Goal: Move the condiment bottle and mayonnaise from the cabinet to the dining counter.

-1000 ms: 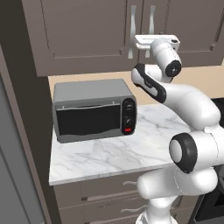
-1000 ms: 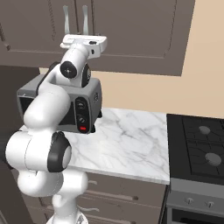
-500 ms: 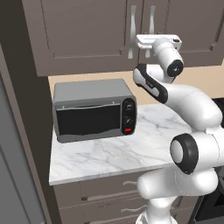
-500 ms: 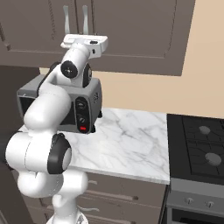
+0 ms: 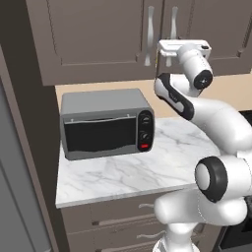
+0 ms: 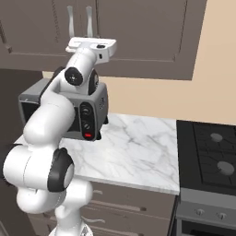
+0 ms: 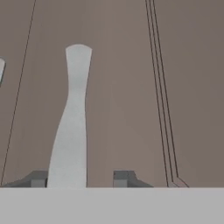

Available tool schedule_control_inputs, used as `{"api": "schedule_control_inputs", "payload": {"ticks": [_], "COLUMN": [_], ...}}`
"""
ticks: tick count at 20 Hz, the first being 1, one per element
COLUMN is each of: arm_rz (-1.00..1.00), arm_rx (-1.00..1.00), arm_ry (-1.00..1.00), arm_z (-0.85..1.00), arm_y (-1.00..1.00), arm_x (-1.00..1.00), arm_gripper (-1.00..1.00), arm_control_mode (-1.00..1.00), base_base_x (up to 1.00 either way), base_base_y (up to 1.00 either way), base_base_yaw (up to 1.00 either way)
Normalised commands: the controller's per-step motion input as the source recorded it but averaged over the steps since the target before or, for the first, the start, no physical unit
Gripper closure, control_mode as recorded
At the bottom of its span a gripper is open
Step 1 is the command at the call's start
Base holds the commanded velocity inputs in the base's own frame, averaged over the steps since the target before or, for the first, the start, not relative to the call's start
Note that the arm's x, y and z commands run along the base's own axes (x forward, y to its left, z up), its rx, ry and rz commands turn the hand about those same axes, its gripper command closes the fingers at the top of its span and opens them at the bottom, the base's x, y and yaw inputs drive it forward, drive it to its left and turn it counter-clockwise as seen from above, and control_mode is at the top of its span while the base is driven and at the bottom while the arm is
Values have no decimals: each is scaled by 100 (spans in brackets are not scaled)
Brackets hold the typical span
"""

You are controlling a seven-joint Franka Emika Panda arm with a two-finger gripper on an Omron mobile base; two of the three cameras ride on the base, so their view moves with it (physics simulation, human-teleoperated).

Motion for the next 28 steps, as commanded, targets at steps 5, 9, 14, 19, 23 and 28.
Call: {"api": "schedule_control_inputs", "payload": {"ticks": [5,9,14,19,23,28], "arm_rz": [0,0,0,0,0,0], "arm_rx": [3,6,9,11,11,10], "arm_ry": [0,0,0,0,0,0], "arm_z": [0,0,0,0,0,0], "arm_y": [-99,-100,-100,-100,-100,-98], "arm_x": [-75,-94,-100,-99,-96,-85], "arm_gripper": [100,100,100,100,100,100], "arm_control_mode": [-100,-100,-100,-100,-100,-100], "base_base_x": [0,0,0,0,0,0], "base_base_y": [0,0,0,0,0,0], "base_base_yaw": [0,0,0,0,0,0]}}
